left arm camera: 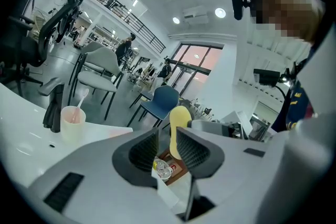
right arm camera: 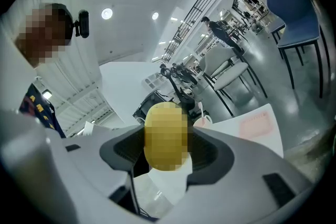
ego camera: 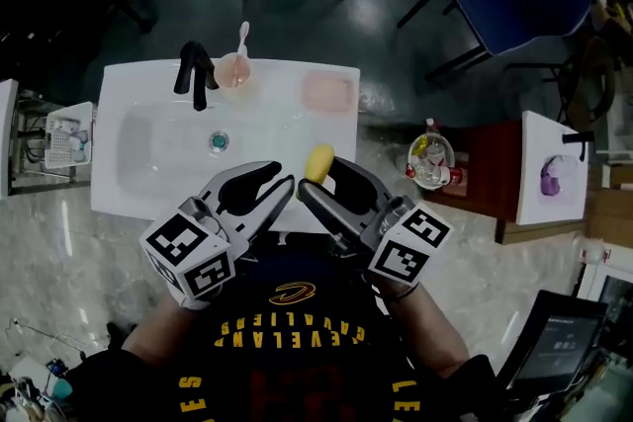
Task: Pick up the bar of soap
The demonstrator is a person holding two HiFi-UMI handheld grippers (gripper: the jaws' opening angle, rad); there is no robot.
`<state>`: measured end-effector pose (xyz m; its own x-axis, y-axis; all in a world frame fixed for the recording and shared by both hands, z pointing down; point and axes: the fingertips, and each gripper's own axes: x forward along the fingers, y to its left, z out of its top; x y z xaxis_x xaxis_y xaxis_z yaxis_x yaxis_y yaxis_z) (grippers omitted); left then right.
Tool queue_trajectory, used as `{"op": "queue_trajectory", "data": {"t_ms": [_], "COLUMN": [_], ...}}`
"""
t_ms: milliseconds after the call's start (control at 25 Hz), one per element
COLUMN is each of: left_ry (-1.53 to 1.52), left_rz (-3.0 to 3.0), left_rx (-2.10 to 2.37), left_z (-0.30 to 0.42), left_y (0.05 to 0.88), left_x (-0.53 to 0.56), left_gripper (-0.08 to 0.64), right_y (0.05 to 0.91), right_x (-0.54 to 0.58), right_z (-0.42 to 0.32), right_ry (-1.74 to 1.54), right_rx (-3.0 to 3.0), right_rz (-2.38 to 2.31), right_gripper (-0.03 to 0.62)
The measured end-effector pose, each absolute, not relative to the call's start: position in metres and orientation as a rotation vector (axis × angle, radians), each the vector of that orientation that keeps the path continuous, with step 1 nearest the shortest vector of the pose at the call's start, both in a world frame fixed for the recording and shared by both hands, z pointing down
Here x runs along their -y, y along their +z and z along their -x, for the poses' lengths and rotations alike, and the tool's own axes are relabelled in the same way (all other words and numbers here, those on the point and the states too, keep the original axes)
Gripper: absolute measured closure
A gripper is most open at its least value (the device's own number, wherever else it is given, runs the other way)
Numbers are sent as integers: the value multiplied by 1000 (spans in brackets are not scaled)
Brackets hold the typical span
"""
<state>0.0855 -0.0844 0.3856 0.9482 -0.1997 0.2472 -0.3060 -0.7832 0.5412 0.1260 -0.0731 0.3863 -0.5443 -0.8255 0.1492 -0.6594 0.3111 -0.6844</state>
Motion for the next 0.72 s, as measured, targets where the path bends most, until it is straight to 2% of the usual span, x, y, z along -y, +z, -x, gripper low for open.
{"op": "queue_trajectory", "data": {"t_ms": [720], "left_ry": [270], "left_rz": [-2497], "left_rx": [336], "left_z": [-95], "left_y": [387], "left_x": [86], "left_gripper": [445], "right_y": [370], "right_x": [69], "right_z": [-138], "right_ry": [-1005], "right_rx": [-2296], "right_rz": [1310], "right_gripper": [325]}}
